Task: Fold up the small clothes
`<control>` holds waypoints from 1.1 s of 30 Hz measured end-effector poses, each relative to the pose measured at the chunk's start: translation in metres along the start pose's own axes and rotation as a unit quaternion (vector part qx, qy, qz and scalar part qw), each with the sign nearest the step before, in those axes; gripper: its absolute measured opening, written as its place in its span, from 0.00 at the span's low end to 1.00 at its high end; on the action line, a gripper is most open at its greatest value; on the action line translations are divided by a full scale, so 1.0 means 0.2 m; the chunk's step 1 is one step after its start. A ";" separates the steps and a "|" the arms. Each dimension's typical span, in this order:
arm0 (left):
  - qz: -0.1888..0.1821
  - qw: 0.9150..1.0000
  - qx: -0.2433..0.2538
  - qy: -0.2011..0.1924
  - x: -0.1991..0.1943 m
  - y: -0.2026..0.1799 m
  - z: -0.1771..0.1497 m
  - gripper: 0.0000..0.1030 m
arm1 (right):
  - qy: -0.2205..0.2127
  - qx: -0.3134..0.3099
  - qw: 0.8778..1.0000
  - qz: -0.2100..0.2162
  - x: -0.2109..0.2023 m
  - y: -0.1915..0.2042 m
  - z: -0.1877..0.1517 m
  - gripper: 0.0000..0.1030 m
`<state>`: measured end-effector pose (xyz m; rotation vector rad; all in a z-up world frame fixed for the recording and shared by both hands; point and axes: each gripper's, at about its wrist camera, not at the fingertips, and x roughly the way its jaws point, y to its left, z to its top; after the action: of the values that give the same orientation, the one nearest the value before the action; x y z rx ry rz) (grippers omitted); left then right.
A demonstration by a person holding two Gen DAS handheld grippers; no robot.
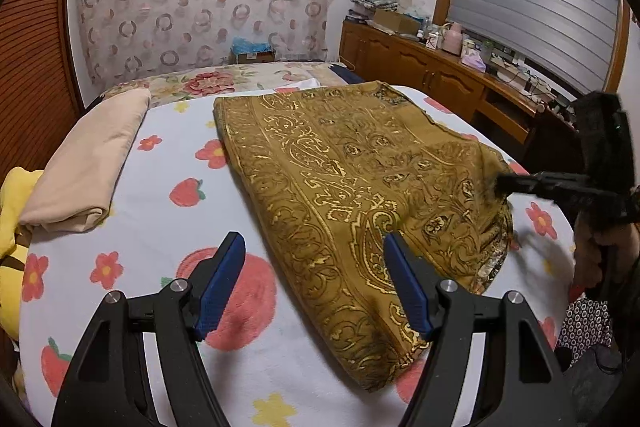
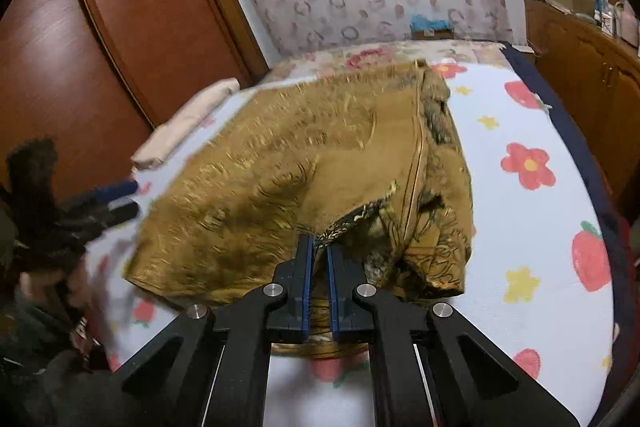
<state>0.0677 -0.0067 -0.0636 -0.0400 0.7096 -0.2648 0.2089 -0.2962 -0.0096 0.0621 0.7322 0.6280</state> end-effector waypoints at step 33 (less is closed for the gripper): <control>-0.005 0.999 -0.008 0.052 0.10 -0.01 -0.10 0.66 | 0.044 -0.028 0.990 -0.130 0.10 -0.08 0.04 0.63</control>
<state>0.0683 -0.0118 -0.0911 -0.0448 0.8143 -0.2728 0.2340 -0.2963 -0.0202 -0.1115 0.7913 0.4042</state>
